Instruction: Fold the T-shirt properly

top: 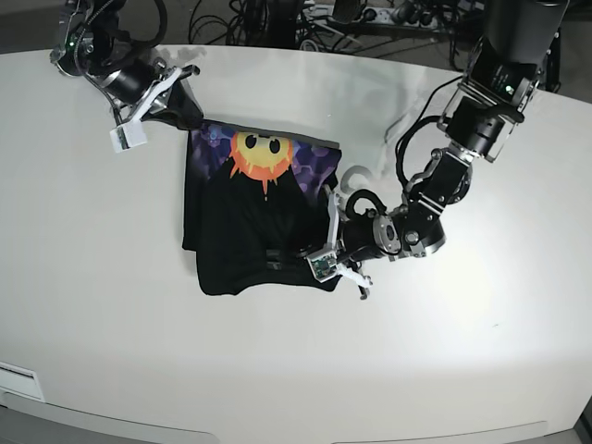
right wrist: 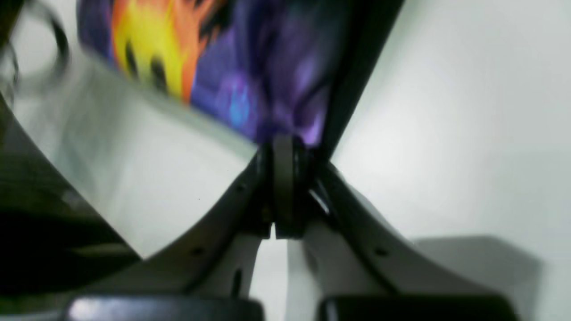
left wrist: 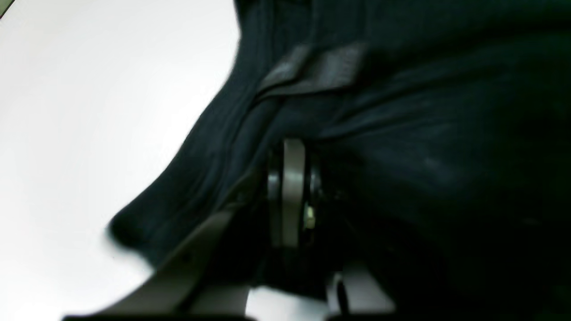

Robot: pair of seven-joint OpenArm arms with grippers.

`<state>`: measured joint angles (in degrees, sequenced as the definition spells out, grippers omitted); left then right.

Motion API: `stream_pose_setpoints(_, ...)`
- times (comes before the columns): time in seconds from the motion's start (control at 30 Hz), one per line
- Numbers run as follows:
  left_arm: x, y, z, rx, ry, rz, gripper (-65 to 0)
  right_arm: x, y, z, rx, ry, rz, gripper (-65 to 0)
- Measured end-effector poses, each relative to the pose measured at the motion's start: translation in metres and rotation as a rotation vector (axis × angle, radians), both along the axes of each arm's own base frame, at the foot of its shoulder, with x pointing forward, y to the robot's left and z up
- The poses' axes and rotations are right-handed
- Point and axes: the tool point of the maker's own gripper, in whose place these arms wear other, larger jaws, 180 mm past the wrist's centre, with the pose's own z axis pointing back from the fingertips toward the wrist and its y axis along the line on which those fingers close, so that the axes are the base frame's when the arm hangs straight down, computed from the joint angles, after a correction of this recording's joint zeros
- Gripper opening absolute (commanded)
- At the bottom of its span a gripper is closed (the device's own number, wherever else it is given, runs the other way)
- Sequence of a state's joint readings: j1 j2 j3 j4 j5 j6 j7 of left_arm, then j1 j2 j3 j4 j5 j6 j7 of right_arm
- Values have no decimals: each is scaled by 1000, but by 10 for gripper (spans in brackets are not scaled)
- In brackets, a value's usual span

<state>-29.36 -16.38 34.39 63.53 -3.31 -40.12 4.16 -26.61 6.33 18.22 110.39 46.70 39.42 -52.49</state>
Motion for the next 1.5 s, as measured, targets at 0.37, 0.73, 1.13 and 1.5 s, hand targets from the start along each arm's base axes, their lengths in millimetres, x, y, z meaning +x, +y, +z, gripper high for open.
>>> stream_pose_setpoints(0.37,18,2,50,-160,165,86,-650,30,10,66,-31,-240,34,-650)
stream_pose_setpoints(0.73,-69,-23,54,-19,505,-124,-650,30,24,53,-118,-240,91,-650)
stream_pose_setpoints(1.13,-117,60,80,-166,521,-5,-650,9,-50,108,-184,-319,-158,-650)
stream_pose_setpoints(1.5,-217,95,115,-110,425,27,-650,-76,-61,67,-240,3,-142,-650)
